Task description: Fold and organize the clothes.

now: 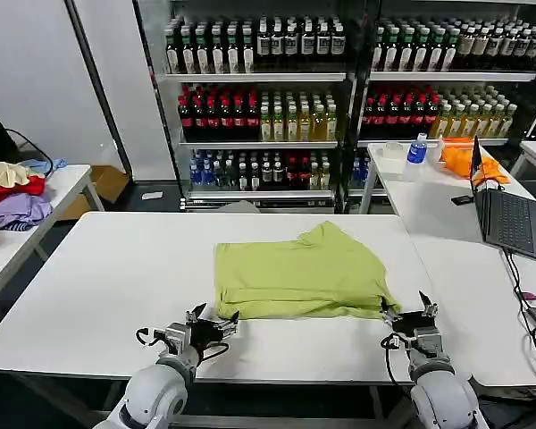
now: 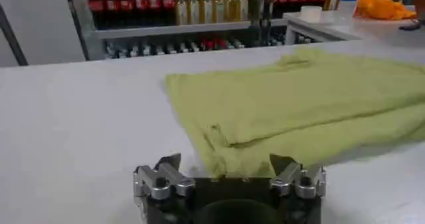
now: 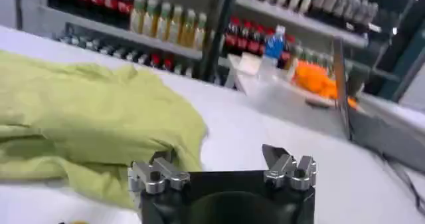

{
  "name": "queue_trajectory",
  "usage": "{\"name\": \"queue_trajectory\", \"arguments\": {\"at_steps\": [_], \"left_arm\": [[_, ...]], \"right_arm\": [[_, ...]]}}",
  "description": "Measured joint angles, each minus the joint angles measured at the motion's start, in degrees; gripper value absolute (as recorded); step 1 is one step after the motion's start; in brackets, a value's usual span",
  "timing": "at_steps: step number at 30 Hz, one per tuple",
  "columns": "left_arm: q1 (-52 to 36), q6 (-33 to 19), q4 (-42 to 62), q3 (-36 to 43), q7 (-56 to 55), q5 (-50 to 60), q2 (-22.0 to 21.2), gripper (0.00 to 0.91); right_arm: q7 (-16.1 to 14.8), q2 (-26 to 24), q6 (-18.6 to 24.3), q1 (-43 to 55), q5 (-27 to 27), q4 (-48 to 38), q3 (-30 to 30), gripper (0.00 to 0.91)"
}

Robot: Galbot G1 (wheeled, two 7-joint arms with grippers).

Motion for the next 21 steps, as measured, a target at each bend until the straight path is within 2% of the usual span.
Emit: {"name": "queue_trajectory", "arguments": {"at_steps": [2, 3, 4, 5, 6, 7, 21], "left_arm": [[0.1, 0.0, 0.4, 0.0, 0.0, 0.1, -0.1, 0.897], [0.1, 0.0, 0.6, 0.0, -0.1, 0.2, -0.2, 0.796], [0.1, 0.1, 0.8, 0.0, -0.2, 0.2, -0.2, 0.464], [0.1, 0.1, 1.0, 0.0, -0.2, 0.2, -0.3, 0.464], [0.0, 0.2, 1.2, -0.1, -0.3, 0.1, -0.3, 0.091], [0.0, 0.3, 1.4, -0.1, -0.4, 0.1, -0.3, 0.04], [-0.3, 0.3, 2.4, -0.2, -0.7, -1.2, -0.1, 0.04]], "right_arm": [[0.0, -0.2, -0.9, 0.4, 1.0, -0.3, -0.3, 0.897], [0.1, -0.2, -1.3, 0.6, 1.6, -0.5, -0.6, 0.806], [0.1, -0.3, -1.6, 0.8, 2.1, -0.6, -0.7, 0.574], [0.2, -0.3, -1.9, 1.0, 2.6, -0.8, -0.9, 0.474], [0.2, -0.3, -2.3, 1.2, 3.1, -0.9, -1.1, 0.161], [0.3, -0.3, -2.5, 1.3, 3.6, -1.0, -1.3, 0.0], [1.4, -0.7, -3.6, 2.9, 8.7, -2.2, -4.2, 0.0]]}}
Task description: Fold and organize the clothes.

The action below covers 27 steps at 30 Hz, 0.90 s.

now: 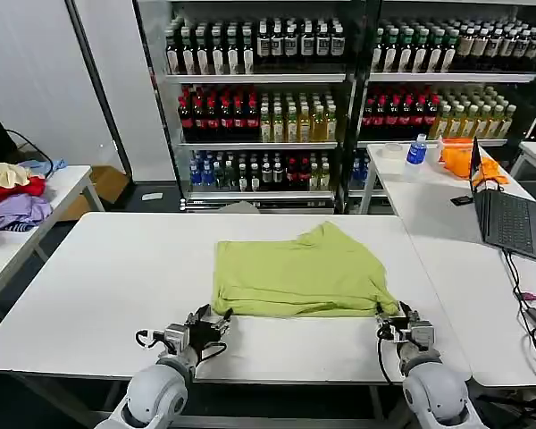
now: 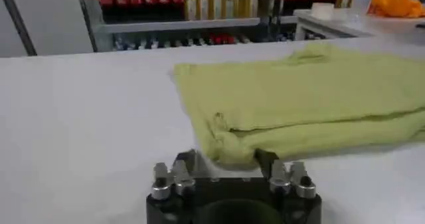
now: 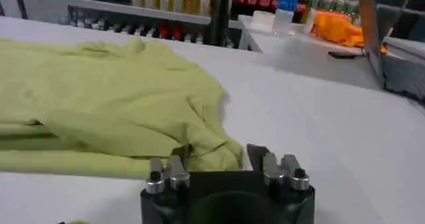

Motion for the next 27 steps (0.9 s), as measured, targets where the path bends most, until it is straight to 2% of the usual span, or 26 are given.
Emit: {"name": "queue_trajectory", "arguments": {"at_steps": [14, 27], "left_arm": [[0.1, -0.4, -1.3, 0.3, 0.3, -2.3, 0.5, 0.04], [6.1, -0.9, -8.3, -1.7, -0.7, -2.5, 1.8, 0.04]], "right_arm": [[0.0, -0.5, 0.0, -1.9, 1.1, 1.9, 0.0, 0.0], [0.3, -2.0, -0.9, -10.5, 0.8, 10.4, 2.6, 0.0]]}}
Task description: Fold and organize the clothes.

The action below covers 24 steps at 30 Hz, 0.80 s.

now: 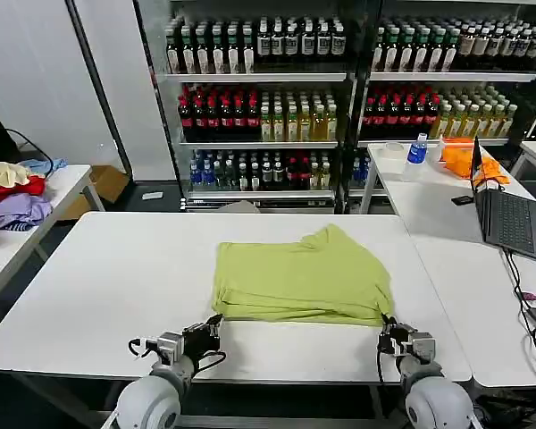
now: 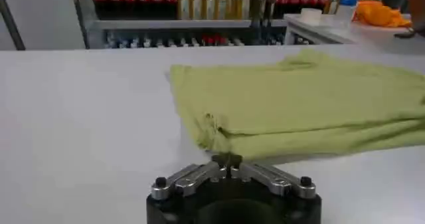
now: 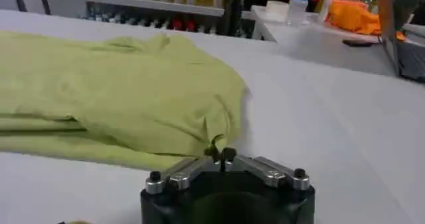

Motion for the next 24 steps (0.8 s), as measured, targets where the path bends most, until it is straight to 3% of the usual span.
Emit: {"name": "queue_trajectory", "arguments": {"at_steps": [10, 11, 12, 13, 14, 24], "left_arm": [[9.0, -0.5, -9.0, -2.1, -0.3, 1.1, 0.9, 0.05], [9.7, -0.6, -9.6, -2.2, -0.3, 1.1, 1.0, 0.423], [10.2, -0.7, -10.1, -2.3, -0.5, 1.2, 1.1, 0.897], [10.6, -0.7, -10.5, -2.4, -0.6, 1.2, 1.2, 0.907], [11.0, -0.7, -10.8, -2.5, -0.7, 1.1, 1.3, 0.907], [9.9, 0.0, -10.2, -1.4, -0.9, 0.7, 1.2, 0.907]], "right_arm": [[-0.2, -1.3, 0.0, -6.3, -1.8, 4.7, 3.0, 0.0], [-0.3, -1.5, 0.0, -6.6, -1.9, 4.9, 3.3, 0.0], [-0.3, -1.6, 0.0, -6.8, -2.0, 5.0, 3.6, 0.0], [-0.3, -1.7, 0.1, -7.0, -2.1, 5.0, 3.9, 0.101], [-0.3, -1.9, 0.1, -7.1, -2.4, 5.0, 4.2, 0.877], [-1.2, -1.9, 1.4, -7.3, -3.9, 5.4, 5.3, 0.907]]}}
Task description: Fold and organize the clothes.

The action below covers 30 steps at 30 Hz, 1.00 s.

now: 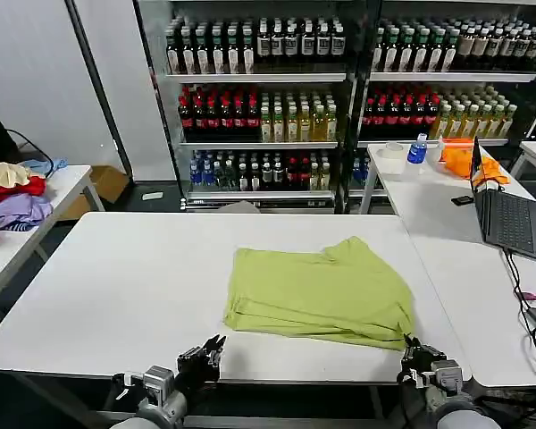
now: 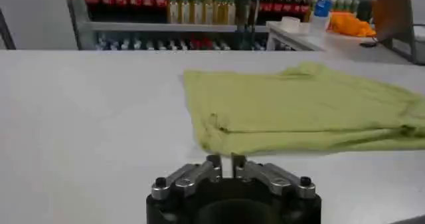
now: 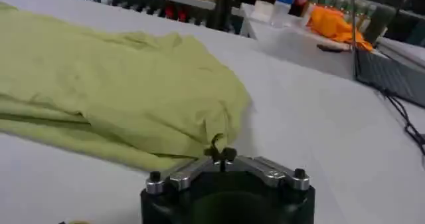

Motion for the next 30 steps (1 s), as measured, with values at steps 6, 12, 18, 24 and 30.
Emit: {"name": "queue_trajectory", "arguments": {"at_steps": [6, 12, 18, 24, 30], "left_arm": [[-3.7, 0.7, 3.0, 1.6, -0.4, -0.7, -0.9, 0.907], [-7.7, 1.3, 7.0, 3.2, -0.6, -1.7, -2.0, 0.907], [-11.4, 2.0, 10.5, 4.1, -0.9, -2.9, -3.0, 0.121], [-13.5, 2.2, 12.2, 4.7, -1.1, -4.3, -3.4, 0.03], [-14.4, 1.7, 13.5, 5.3, -0.8, -5.2, -3.7, 0.03]], "right_arm": [[-0.6, -0.2, 2.8, 0.0, -0.4, 0.4, 0.4, 0.907], [-0.7, -0.5, 4.3, 0.5, -0.7, 0.2, 0.2, 0.907], [-0.8, -1.1, 5.2, 0.9, -0.4, 0.2, 0.4, 0.907], [-0.9, -1.5, 5.7, 0.8, -0.3, 0.2, 0.5, 0.907], [-0.9, -1.7, 6.0, 0.9, -0.2, 0.2, 0.8, 0.907]]}}
